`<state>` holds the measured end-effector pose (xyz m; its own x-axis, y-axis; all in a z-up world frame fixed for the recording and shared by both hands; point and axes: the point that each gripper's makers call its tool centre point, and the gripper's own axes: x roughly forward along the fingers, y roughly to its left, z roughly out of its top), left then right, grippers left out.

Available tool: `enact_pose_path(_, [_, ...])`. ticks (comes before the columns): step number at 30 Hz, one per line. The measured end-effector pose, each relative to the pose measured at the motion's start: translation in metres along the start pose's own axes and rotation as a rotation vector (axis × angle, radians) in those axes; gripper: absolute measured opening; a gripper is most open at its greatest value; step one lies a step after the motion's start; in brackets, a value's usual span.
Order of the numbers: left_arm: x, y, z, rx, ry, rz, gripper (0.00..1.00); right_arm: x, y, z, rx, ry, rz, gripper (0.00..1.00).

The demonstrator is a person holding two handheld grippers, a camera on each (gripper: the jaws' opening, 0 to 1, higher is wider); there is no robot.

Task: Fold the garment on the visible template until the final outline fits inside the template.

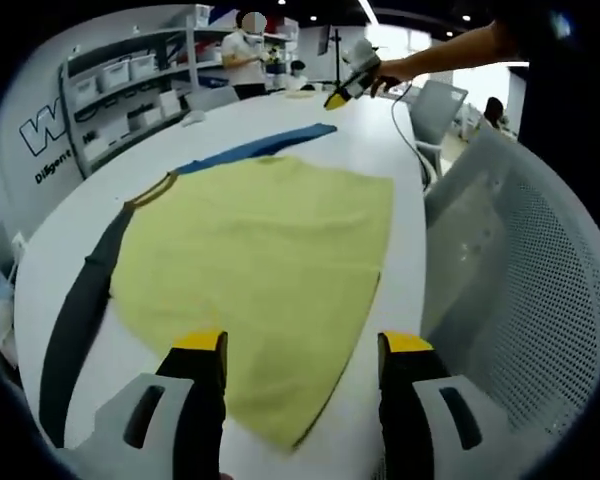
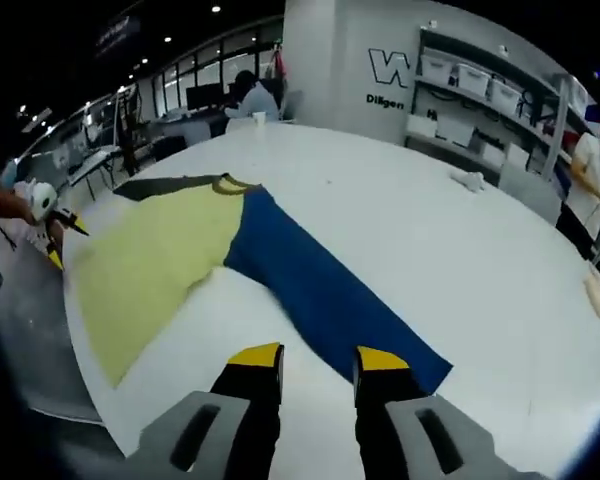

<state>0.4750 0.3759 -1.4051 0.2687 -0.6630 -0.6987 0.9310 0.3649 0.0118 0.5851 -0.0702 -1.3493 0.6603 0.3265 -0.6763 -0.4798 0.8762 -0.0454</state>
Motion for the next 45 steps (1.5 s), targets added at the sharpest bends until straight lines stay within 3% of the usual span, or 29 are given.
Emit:
enact_pose_path(8, [-0.004, 0.002, 0.001, -0.01, -0.021, 0.019, 0.59, -0.002, 0.03, 0.014, -0.046, -0.041, 0.059, 0.29])
enact_pose_path(20, [-0.007, 0.001, -0.007, -0.015, -0.02, 0.028, 0.59, -0.004, 0.075, 0.011, -0.098, -0.07, 0.158, 0.4])
enact_pose_path(32, [-0.009, -0.009, -0.032, -0.012, 0.035, 0.014, 0.51, -0.003, 0.141, -0.009, -0.193, -0.053, 0.298, 0.4])
enact_pose_path(39, [-0.011, -0.009, -0.04, 0.007, 0.061, 0.023, 0.48, 0.003, 0.162, -0.022, -0.21, -0.047, 0.348, 0.44])
enact_pose_path(45, [-0.012, -0.01, -0.052, 0.014, 0.096, 0.028, 0.39, 0.009, 0.201, -0.047, -0.267, 0.004, 0.417, 0.39])
